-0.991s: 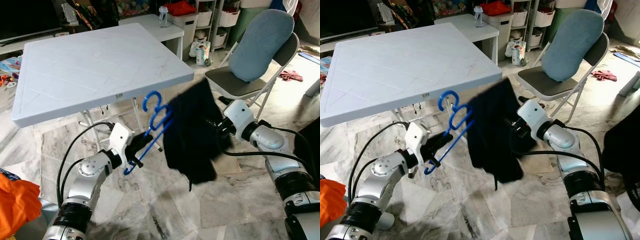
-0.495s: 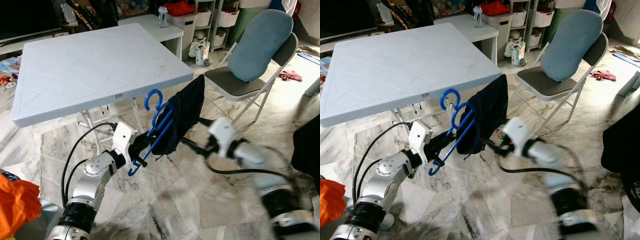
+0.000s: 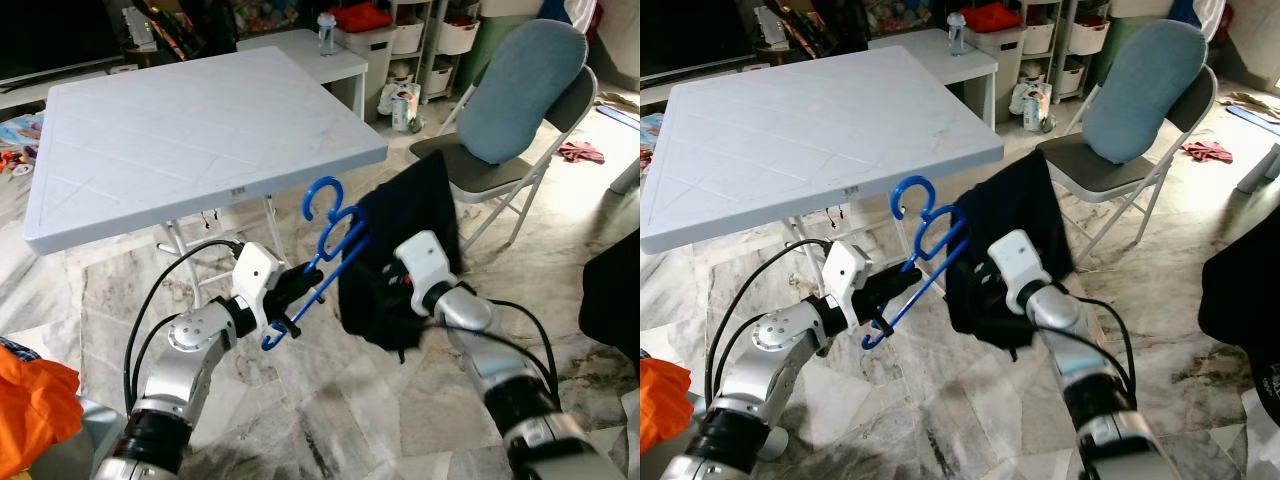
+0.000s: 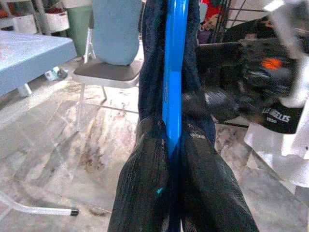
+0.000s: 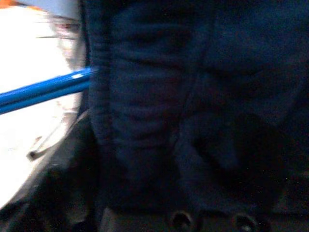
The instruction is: Hang hanger
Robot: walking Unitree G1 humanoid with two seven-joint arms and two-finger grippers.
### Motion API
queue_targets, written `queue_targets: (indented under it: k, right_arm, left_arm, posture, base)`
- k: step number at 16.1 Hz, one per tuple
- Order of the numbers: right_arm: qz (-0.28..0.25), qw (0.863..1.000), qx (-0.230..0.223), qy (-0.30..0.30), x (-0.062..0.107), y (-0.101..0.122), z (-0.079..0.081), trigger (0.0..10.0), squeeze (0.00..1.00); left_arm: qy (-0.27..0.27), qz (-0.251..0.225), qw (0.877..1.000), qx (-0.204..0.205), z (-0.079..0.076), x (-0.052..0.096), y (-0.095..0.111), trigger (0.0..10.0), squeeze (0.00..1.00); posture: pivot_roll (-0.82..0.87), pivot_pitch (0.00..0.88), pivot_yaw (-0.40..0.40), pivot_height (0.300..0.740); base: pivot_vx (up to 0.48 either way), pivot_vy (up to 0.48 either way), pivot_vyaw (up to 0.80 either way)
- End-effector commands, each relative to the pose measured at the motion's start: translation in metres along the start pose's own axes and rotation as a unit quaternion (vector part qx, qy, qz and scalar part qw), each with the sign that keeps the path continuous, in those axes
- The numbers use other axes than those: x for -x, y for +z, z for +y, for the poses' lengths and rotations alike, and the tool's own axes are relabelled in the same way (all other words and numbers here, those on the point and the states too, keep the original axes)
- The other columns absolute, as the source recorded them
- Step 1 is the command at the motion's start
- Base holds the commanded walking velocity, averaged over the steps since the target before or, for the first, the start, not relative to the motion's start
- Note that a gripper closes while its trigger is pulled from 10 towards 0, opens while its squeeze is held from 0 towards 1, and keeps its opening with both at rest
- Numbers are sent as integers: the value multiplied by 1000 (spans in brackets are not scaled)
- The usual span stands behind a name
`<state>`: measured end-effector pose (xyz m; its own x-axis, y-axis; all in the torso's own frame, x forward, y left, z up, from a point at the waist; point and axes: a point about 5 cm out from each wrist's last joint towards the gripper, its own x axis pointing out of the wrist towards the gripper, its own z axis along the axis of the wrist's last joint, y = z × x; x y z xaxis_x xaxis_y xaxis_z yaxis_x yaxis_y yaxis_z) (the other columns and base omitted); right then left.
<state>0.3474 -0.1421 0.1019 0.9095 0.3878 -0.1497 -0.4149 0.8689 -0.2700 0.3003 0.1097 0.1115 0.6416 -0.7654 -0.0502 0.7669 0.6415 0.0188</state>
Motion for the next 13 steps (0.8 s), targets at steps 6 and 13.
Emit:
queue_targets:
  k: [6, 13]
  right_arm:
    - [22, 998, 3, -66, -3, -3, -18, 0, 0]
    - [22, 988, -43, -146, 0, -4, -37, 0, 0]
  left_arm:
    - [-15, -23, 999, -16, -4, 3, 17, 3137, 0]
    - [-29, -10, 999, -24, -7, 7, 14, 3451, 0]
  posture:
    - [-102, 0, 4, 740]
    - [-103, 0, 8, 740]
  base:
    - [0, 0, 0]
    - [0, 0, 0]
